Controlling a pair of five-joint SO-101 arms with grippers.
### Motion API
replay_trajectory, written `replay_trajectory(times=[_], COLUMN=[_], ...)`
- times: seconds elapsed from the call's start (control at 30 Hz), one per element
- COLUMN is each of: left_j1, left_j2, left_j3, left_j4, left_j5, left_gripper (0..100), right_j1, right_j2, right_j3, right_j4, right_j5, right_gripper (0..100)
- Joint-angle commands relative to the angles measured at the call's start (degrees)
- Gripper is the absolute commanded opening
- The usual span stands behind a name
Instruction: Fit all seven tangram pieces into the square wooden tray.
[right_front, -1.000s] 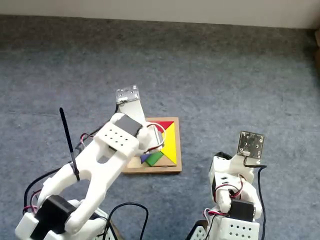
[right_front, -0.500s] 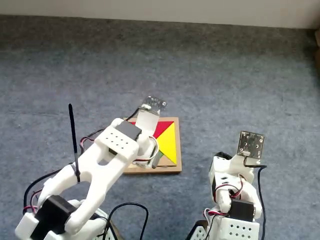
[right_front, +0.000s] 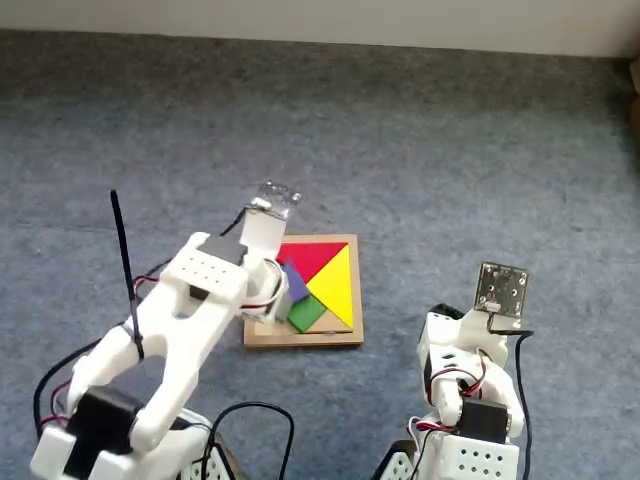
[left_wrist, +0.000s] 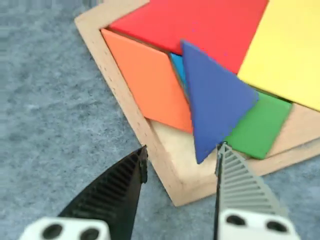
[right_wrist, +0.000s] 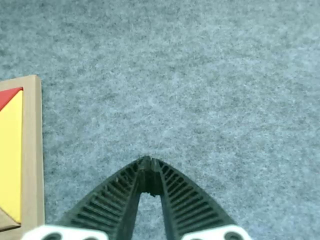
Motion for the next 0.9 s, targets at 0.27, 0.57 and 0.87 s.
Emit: replay_trajectory(times=[0.27, 0.57, 0.87], left_j1=[-4.62, -4.88, -4.88], left_j2=[8.84, 5.23, -4.09], left_j3=[-10.07, -10.15, -8.31], left_j4=[3.16, 4.04, 6.24], left_j5=[-1.85, -1.49, -1.32], left_gripper=[11, 13, 13], right_j1=[0.84, 0.84, 0.84], right_j2=[0.31, 0.31, 0.31], right_j3=[6.29, 6.29, 6.29], right_j4=[-0.75, -0.75, -0.75], right_j5=[-0.09, -0.09, -0.09], right_gripper=[0.5, 0.5, 0.5])
